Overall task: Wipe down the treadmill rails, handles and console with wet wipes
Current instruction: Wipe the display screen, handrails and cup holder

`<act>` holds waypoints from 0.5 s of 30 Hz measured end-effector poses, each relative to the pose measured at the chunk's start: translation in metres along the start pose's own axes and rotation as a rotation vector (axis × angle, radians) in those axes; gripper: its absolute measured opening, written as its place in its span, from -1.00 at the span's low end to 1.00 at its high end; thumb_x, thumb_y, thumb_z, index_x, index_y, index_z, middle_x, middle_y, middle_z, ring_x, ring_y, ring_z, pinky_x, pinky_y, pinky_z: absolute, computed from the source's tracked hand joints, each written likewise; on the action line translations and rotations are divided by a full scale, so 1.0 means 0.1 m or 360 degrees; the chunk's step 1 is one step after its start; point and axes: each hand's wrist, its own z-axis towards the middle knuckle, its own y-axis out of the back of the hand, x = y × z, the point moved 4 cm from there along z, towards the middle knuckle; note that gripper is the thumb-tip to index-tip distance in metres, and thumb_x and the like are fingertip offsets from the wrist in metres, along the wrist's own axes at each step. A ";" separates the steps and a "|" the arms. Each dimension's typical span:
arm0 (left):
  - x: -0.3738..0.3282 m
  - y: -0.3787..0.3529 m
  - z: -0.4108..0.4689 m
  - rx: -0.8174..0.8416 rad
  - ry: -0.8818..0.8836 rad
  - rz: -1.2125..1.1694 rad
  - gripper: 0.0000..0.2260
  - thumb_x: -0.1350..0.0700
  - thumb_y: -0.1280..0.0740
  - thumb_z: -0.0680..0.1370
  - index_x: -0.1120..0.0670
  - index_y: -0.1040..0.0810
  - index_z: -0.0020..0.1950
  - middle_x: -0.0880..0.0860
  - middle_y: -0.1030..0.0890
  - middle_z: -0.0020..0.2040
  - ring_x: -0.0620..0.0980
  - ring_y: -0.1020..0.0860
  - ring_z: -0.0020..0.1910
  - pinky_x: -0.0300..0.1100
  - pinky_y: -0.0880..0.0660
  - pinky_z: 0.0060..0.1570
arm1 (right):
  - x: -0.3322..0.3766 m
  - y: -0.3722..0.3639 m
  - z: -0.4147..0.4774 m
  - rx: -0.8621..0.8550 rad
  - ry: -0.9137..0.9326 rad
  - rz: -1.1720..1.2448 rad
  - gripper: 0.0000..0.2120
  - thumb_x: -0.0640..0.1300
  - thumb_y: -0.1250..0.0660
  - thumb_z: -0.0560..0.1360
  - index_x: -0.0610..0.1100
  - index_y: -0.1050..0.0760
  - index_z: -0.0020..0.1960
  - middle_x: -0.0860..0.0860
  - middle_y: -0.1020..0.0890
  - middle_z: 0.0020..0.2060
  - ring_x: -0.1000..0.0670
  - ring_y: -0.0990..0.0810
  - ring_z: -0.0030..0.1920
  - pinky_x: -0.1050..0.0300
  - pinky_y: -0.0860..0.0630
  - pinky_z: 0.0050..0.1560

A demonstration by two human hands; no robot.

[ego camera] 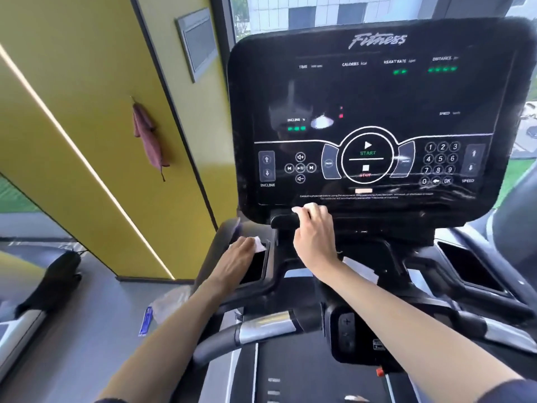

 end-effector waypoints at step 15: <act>-0.21 0.05 0.04 -0.0128 -0.0086 -0.0228 -0.90 0.27 -0.22 0.59 0.20 -0.50 0.06 0.11 -0.48 0.02 0.08 -0.44 -0.02 0.02 -0.48 0.02 | -0.02 -0.01 0.00 0.0049 0.0056 -0.0039 -0.56 -0.47 -0.36 0.23 -0.24 -0.58 0.09 -0.13 -0.55 -0.09 -0.16 -0.50 -0.13 -0.04 -0.51 -0.11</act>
